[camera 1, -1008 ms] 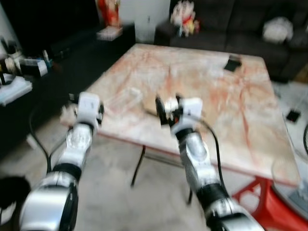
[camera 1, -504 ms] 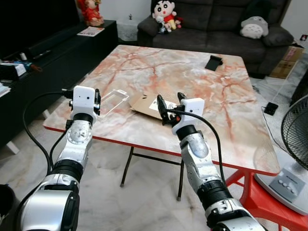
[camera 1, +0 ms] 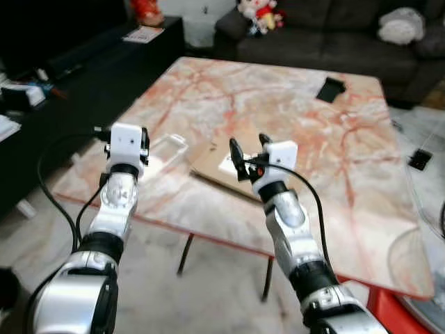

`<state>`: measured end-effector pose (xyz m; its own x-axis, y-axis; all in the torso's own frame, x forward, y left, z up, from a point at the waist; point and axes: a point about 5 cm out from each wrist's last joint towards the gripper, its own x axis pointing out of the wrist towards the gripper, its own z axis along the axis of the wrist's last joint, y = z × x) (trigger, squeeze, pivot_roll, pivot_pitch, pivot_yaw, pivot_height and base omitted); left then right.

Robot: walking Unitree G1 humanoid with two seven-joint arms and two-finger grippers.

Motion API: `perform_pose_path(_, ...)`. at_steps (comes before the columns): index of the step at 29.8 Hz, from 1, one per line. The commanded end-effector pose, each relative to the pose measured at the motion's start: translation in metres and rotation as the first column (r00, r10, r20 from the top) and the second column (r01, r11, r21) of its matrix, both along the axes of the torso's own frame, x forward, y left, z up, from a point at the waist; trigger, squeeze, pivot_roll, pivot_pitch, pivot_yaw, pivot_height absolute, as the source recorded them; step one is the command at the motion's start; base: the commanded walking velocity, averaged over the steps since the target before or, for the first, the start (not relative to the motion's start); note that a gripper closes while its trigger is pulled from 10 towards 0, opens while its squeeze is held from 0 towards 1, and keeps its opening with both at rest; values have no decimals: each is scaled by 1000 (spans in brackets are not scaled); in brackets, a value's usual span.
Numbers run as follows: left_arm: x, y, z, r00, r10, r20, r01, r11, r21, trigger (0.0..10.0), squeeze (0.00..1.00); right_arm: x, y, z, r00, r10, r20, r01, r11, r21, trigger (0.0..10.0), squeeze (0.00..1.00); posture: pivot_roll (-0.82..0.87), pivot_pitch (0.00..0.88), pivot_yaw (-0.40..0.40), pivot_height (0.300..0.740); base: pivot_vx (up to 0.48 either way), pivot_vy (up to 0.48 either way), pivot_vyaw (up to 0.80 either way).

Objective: Picking trash to rubbish bin

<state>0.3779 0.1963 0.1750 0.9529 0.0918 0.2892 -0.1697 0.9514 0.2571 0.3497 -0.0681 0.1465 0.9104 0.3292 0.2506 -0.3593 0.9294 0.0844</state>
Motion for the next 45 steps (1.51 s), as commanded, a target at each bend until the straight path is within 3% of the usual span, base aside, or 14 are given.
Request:
perform_pose_path(1, 0, 8, 4, 1000, 21, 9, -21, 1000, 14, 10000, 0, 0, 9, 6, 999, 29, 19, -29, 1000, -1, 10000, 0, -34, 14, -1, 740, 368, 0, 0)
perform_pose_path(11, 0, 8, 4, 1000, 23, 0, -23, 999, 24, 10000, 0, 0, 9, 6, 999, 33, 17, -33, 999, -4, 10000, 0, -34, 10, -2, 740, 369, 0, 0)
perform_pose_path(18, -2, 6, -14, 995, -2, -100, 9, 997, 72, 10000, 0, -1, 10, 5, 999, 36, 16, -36, 999, -6, 10000, 0, -39, 0, -1, 740, 0, 0, 0)
perform_pose_path(19, -2, 7, -22, 986, 5, -164, 12, 995, 100, 10000, 0, -1, 10, 4, 999, 37, 15, -37, 999, -5, 10000, 0, -39, 0, -1, 740, 0, 0, 0)
perform_pose_path(20, -2, 7, -22, 986, 5, -164, 12, 995, 100, 10000, 0, -1, 10, 4, 999, 37, 15, -37, 999, -5, 10000, 0, -39, 0, -1, 740, 0, 0, 0)
perform_pose_path(23, -3, 10, -38, 961, 1, -278, 34, 992, 120, 10000, 0, -1, 10, 4, 999, 41, 12, -40, 999, -7, 10000, 0, -39, 0, -1, 740, 0, 0, 0)
perform_pose_path(33, -2, 4, -25, 981, -45, -186, 58, 996, 69, 10000, 0, 1, 6, 3, 1000, 20, -4, -20, 1000, 0, 10000, 0, -39, 12, -11, 740, 0, 26, 0)
perform_pose_path(45, -1, 8, -19, 987, -10, -160, 21, 997, 68, 10000, 0, 3, 1, 0, 999, -15, -33, 15, 1000, 2, 10000, 0, -39, 20, -12, 740, 0, 472, -240)
